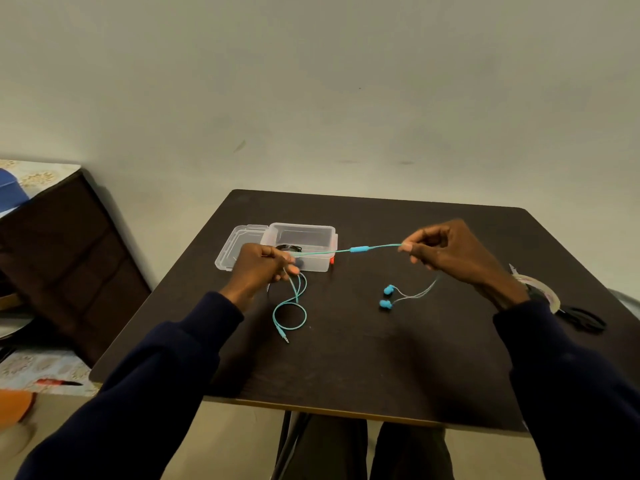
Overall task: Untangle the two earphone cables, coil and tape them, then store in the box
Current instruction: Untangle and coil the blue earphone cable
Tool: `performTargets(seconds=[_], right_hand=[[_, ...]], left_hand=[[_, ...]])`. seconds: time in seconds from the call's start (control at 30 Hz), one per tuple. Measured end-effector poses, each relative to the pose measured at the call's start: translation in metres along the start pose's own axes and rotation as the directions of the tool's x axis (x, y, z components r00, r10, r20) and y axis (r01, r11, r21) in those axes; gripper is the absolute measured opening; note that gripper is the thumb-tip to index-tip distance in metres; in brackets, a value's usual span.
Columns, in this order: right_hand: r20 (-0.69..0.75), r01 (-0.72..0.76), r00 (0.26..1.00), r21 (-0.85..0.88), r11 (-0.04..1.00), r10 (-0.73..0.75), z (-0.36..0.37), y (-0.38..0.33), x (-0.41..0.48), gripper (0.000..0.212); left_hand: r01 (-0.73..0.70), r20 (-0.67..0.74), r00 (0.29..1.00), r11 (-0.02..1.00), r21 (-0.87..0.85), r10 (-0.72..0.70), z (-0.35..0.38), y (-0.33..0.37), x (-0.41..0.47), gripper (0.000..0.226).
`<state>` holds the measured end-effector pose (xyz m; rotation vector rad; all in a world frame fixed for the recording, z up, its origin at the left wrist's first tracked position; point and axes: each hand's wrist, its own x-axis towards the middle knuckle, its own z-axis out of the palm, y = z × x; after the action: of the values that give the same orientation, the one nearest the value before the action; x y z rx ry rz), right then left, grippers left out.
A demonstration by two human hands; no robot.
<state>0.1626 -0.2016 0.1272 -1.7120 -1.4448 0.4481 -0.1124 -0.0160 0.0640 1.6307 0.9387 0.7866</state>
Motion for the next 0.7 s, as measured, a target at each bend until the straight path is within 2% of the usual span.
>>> performTargets(seconds=[0.03,0.1,0.13,0.2,0.27,0.37,0.47,0.57,0.7], right_hand=[[-0.018,0.019,1.0,0.001,1.0,-0.019,0.003,-0.002,0.002,0.012],[-0.023,0.044,0.999,-0.001,0.999,-0.044,0.015,-0.007,0.007,0.014],[-0.019,0.055,0.998,-0.01,0.998,-0.055,0.022,-0.008,0.01,0.015],[-0.006,0.069,0.998,-0.042,0.997,-0.069,0.037,-0.012,0.017,0.015],[0.025,0.087,0.996,-0.062,0.994,-0.085,0.05,-0.018,0.023,0.014],[0.083,0.123,0.989,-0.044,0.991,-0.12,0.063,-0.026,0.027,0.016],[0.107,0.117,0.987,0.005,0.993,-0.117,0.067,-0.03,0.027,0.02],[0.133,0.059,0.989,0.045,0.997,-0.065,0.067,-0.027,0.026,0.013],[0.206,-0.033,0.978,-0.053,0.998,0.043,0.054,-0.015,0.024,0.017]], left_hand=[[-0.065,0.008,0.998,0.988,0.138,0.064,-0.002,-0.002,0.0,0.01],[-0.221,0.045,0.974,0.885,0.41,0.223,0.0,0.001,-0.002,0.025],[-0.287,0.072,0.955,0.843,0.455,0.287,0.004,0.007,-0.004,0.032],[-0.367,0.147,0.93,0.86,0.353,0.336,0.013,0.024,-0.009,0.04],[-0.389,0.246,0.909,0.896,0.216,0.336,0.024,0.038,-0.011,0.035],[-0.415,0.357,0.875,0.886,0.205,0.327,0.037,0.043,-0.008,0.031],[-0.373,0.404,0.869,0.915,0.153,0.286,0.037,0.037,-0.005,0.027],[-0.303,0.409,0.878,0.951,0.066,0.251,0.035,0.03,-0.003,0.018],[-0.071,0.224,0.969,0.988,-0.137,0.101,0.023,0.023,0.0,0.015]])
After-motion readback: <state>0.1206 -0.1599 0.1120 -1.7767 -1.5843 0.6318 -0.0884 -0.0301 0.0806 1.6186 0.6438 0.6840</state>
